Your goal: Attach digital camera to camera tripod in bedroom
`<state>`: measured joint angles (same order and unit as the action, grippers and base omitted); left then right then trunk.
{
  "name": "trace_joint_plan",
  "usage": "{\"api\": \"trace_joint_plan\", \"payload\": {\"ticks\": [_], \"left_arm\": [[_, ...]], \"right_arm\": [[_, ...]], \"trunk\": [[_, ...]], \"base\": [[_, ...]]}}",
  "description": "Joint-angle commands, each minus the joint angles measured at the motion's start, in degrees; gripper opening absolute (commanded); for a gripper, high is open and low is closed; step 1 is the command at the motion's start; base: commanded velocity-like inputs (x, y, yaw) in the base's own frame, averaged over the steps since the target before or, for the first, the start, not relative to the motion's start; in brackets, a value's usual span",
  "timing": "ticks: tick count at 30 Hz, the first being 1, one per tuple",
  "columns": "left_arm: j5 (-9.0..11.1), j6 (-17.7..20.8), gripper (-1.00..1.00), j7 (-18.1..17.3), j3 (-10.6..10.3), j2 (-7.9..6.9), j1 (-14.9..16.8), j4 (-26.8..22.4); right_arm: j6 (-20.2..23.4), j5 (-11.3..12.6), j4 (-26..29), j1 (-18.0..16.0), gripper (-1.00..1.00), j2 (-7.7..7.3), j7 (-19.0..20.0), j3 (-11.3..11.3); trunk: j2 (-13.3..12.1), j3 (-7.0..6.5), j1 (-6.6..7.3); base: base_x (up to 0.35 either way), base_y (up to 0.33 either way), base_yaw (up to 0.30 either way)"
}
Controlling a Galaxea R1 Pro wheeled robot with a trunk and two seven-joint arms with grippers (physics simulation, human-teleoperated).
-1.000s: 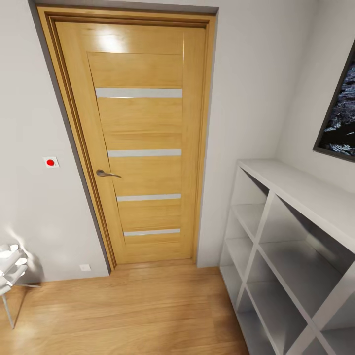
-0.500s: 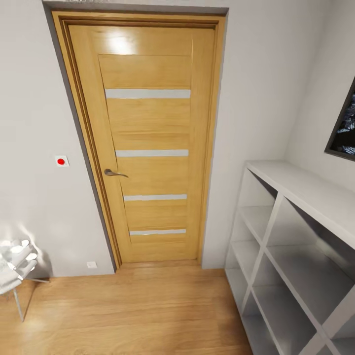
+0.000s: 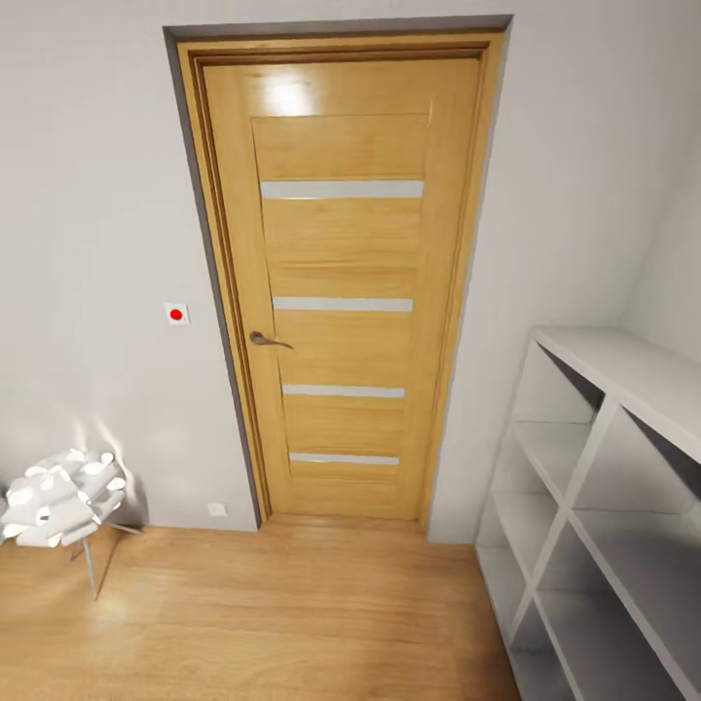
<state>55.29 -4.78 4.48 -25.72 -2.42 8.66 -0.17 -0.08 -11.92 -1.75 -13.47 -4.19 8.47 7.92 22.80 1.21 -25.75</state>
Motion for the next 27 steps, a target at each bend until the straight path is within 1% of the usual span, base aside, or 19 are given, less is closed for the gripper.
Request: {"api": "trace_joint_plan", "payload": {"ticks": [1,13,18,21,22,27], "left_arm": [[0.17,-0.09,-1.00,0.18,-0.48,0.02,0.04,-0.01],[0.17,0.10,-1.00,0.13,-0.44,-0.01,0.04,-0.01],[0.55,0.28,-1.00,0.07,-0.40,-0.11,0.04,-0.01],[2.13,0.36,-1.00,-0.54,-0.39,-0.12,0.04,-0.01],[3.68,0.43,-1.00,-1.67,-0.39,-0.17,0.04,-0.01],[4.47,0.43,-1.00,-2.43,-0.39,-0.15,0.04,-0.01]], "right_arm": [[-0.01,-0.56,-0.09,-0.08,1.00,-0.03,0.16,0.48],[-0.01,-0.56,-0.09,-0.07,1.00,-0.03,0.23,0.51],[-0.01,-0.60,-0.09,-0.07,1.00,-0.03,0.25,0.45],[-0.01,-0.63,-0.09,-0.09,1.00,-0.04,0.30,0.43],[-0.01,-1.09,-0.09,-0.07,1.00,-0.05,0.31,0.43],[-0.01,-3.46,-0.09,-0.08,1.00,-0.04,0.26,0.43]], "trunk": [[0.12,0.09,-0.03],[0.12,-0.29,-0.03],[0.12,-0.44,-0.03],[0.12,-0.52,-0.03],[0.12,-0.55,-0.03],[0.12,-0.69,-0.03]], "base": [[0.000,0.000,0.263],[0.000,0.000,0.267],[0.000,0.000,0.288],[0.000,0.000,0.297],[0.000,0.000,0.299],[0.000,0.000,0.300]]}}
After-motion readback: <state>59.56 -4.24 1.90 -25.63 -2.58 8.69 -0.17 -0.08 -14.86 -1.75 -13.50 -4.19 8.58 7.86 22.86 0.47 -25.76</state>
